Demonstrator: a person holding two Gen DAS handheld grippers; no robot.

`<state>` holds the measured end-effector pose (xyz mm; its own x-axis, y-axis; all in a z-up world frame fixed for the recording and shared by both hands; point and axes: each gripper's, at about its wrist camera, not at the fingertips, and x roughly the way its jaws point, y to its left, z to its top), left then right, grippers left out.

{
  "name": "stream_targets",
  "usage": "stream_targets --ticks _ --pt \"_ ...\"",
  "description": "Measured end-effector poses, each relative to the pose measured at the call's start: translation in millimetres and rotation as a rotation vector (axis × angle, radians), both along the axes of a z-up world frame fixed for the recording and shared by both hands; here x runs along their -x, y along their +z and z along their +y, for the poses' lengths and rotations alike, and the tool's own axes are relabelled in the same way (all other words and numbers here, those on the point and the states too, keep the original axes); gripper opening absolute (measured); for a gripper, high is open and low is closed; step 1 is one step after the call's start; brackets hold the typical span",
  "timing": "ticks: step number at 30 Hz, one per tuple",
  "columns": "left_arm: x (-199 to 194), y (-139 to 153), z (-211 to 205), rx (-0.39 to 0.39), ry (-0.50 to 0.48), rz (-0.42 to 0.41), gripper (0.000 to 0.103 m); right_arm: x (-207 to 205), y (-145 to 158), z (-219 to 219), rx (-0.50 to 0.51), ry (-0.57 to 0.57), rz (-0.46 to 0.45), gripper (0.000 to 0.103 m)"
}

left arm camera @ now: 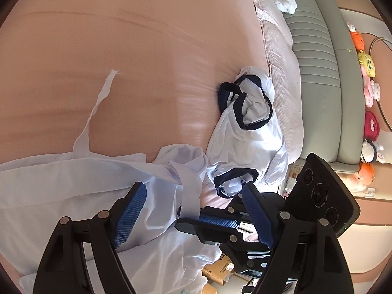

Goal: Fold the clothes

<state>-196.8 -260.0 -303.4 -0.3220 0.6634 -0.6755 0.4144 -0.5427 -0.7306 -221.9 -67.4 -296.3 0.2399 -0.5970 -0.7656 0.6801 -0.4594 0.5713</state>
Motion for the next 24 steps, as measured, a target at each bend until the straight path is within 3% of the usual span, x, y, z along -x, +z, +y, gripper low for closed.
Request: stream_targets --ticks 1,3,7,9,12,19,23,24 --pt "-1.2 -1.0 0.6 0.000 0.005 0.003 0.078 -1.5 -2.3 -0.7 -0.012 0.005 -0.002 0.005" --pt "-3.7 -2.9 1.9 0.001 0.014 0.008 0.062 -4.2 -6.4 -2.3 -0.028 0.010 -0.007 0.006" --pt "-8.7 -6.8 4.5 0.003 0.033 0.019 0.046 -4.4 -13.9 -3.2 -0.023 -0.010 -0.044 0.005" --pt "-11.2 -8.7 5.7 0.004 0.043 0.025 0.030 -2.2 -17.6 -2.5 -0.022 -0.031 -0.068 0.005" --pt "-14.9 -11.7 7.6 0.006 0.057 0.033 0.019 0.2 -22.1 -1.2 -0.032 -0.052 -0.092 0.006" --pt "-23.1 -14.7 9.0 0.054 0.049 0.027 0.016 -1.1 -25.0 2.6 -0.087 -0.059 -0.086 0.008" --pt "-33.7 -17.1 10.3 0.077 0.040 0.031 0.016 -0.1 -27.2 4.3 -0.104 -0.076 -0.090 0.036" --pt "-36.3 -18.2 10.0 0.078 0.042 0.030 0.016 2.4 -30.4 2.9 -0.108 -0.077 -0.102 0.038"
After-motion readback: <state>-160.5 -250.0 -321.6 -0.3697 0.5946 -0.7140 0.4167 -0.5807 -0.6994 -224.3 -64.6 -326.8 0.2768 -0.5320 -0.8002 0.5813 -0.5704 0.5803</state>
